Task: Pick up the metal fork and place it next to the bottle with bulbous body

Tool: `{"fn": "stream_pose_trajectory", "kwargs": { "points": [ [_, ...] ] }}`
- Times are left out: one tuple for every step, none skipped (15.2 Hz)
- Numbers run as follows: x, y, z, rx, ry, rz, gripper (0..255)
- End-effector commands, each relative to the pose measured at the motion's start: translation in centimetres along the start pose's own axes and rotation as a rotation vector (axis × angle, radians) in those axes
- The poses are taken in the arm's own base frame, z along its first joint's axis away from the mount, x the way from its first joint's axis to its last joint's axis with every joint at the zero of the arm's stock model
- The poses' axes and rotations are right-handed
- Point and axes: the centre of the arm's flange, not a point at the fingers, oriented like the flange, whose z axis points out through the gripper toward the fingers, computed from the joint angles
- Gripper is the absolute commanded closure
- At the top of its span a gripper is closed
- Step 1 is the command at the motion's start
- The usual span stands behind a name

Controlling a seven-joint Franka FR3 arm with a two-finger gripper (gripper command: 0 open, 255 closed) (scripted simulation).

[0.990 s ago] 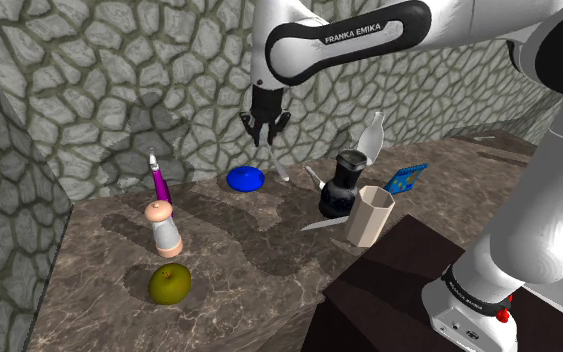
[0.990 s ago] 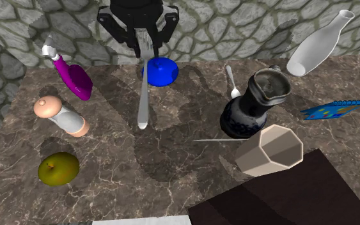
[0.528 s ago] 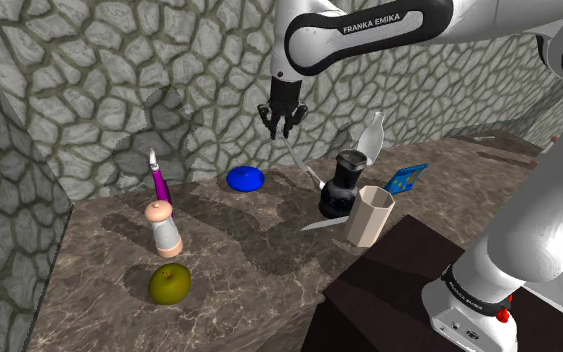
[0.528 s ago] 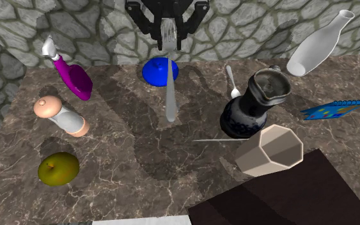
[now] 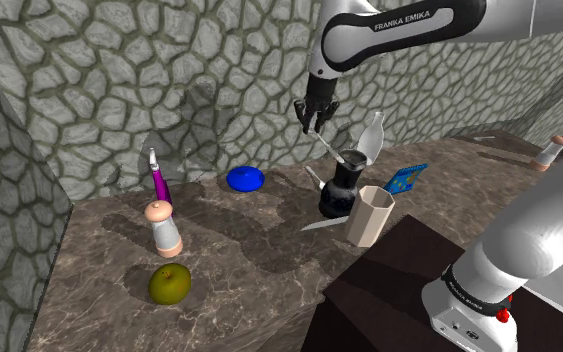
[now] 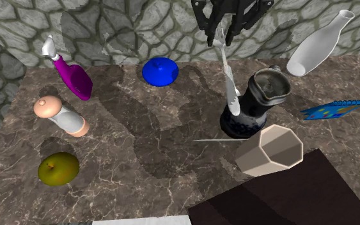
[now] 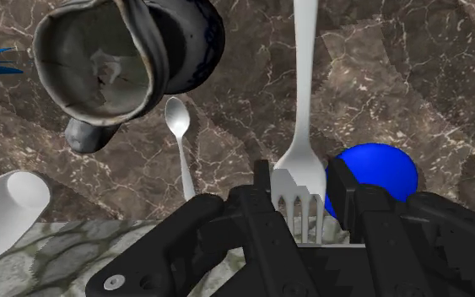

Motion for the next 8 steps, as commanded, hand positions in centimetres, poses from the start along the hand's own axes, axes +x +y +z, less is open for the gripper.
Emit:
{"fn": "stream_pose_trajectory", "kwargs": {
  "points": [
    [0.1,2.7,0.0,0.001,0.0,-0.001,255],
    [0.2,4.0,0.0,0.001,0.0,-0.001,255],
    [0.3,5.3,0.0,0.001,0.0,-0.001,255],
    [0.4,6.6,0.0,0.001,0.0,-0.001,255],
    [0.5,7.9,-0.1,0.001,0.0,-0.001,255],
    [0.6,9.2,-0.1,0.001,0.0,-0.001,255],
    [0.7,10.6,-0.1,0.001,0.0,-0.001,255],
    [0.8,11.9,-0.1,0.001,0.0,-0.001,255]
  ]
}}
